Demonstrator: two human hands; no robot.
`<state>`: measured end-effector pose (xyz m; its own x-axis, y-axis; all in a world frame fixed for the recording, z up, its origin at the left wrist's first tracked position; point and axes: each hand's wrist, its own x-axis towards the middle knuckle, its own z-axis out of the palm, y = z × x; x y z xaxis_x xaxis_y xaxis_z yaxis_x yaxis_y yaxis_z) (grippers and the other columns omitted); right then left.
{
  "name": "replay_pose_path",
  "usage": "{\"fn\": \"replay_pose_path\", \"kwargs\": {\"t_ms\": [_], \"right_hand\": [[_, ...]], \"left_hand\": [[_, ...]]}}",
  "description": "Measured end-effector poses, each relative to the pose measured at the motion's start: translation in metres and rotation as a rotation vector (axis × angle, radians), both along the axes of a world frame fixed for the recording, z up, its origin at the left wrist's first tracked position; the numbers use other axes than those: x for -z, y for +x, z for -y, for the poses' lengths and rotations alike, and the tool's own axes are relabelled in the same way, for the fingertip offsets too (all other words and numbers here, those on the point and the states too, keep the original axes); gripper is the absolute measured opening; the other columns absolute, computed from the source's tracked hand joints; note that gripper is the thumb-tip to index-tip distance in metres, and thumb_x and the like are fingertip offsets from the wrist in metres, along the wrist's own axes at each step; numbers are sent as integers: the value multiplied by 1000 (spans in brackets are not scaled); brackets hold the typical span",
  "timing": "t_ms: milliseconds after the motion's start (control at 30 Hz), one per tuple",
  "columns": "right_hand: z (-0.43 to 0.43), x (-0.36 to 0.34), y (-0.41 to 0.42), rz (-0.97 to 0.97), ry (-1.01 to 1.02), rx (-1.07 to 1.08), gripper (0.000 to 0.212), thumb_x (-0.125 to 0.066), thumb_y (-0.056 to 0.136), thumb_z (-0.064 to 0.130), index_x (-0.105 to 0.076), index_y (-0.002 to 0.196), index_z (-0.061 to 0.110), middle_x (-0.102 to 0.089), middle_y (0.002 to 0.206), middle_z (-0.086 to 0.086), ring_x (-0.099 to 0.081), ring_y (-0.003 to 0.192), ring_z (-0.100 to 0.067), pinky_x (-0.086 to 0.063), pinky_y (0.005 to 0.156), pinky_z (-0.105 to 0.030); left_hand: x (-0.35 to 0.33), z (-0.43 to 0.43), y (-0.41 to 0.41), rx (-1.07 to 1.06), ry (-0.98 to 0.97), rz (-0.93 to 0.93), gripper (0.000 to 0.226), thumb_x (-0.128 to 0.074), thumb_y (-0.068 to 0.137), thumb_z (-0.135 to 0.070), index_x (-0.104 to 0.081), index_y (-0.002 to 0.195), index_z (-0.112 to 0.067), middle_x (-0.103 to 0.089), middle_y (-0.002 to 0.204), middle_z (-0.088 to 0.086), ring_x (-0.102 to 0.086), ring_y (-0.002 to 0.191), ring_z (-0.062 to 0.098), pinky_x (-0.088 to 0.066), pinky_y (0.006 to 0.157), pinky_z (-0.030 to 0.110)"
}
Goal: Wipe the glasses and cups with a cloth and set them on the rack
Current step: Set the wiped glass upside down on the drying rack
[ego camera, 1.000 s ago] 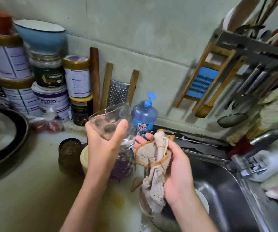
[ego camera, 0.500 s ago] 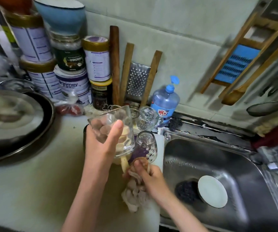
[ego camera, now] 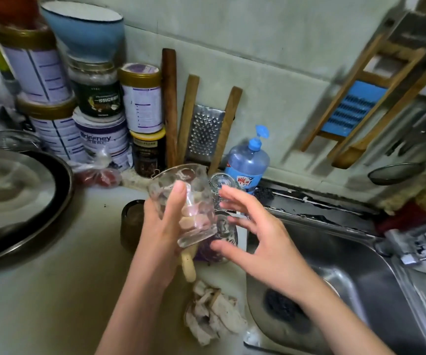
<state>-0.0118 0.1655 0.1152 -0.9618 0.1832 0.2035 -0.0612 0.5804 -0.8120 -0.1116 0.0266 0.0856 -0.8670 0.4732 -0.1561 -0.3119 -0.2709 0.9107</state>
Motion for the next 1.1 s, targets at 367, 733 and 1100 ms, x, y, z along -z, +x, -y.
{"fn": "replay_pose_path", "kwargs": {"t_ms": [367,733,1100], "right_hand": [[-25,-26,-62,53,-328,-63,91,-88,54,35,-44,134,31,-53,133,3,-57,120,-7,-51,92,-25],[-84,-22,-175,409,-417,17,40,-71,75,49,-69,94,14,-73,90,-8,-68,82,-27,-61,72,-35],[-102,1,-256,709,99,-498,63,-65,67,58,-70,115,18,-71,113,-9,-64,106,-17,-46,103,-43]], "left_hand": [[-34,14,-36,408,-139,-120,83,-31,67,-87,-61,116,-29,-74,104,9,-72,90,27,-59,67,36],[21,10,-94,-182,-811,-1054,45,-50,89,-53,-69,114,-21,-64,104,-6,-58,98,12,-49,82,33],[38,11,-112,-90,-722,-989,29,-51,93,-44,-72,99,-24,-64,93,-12,-63,84,12,-53,71,40]]}}
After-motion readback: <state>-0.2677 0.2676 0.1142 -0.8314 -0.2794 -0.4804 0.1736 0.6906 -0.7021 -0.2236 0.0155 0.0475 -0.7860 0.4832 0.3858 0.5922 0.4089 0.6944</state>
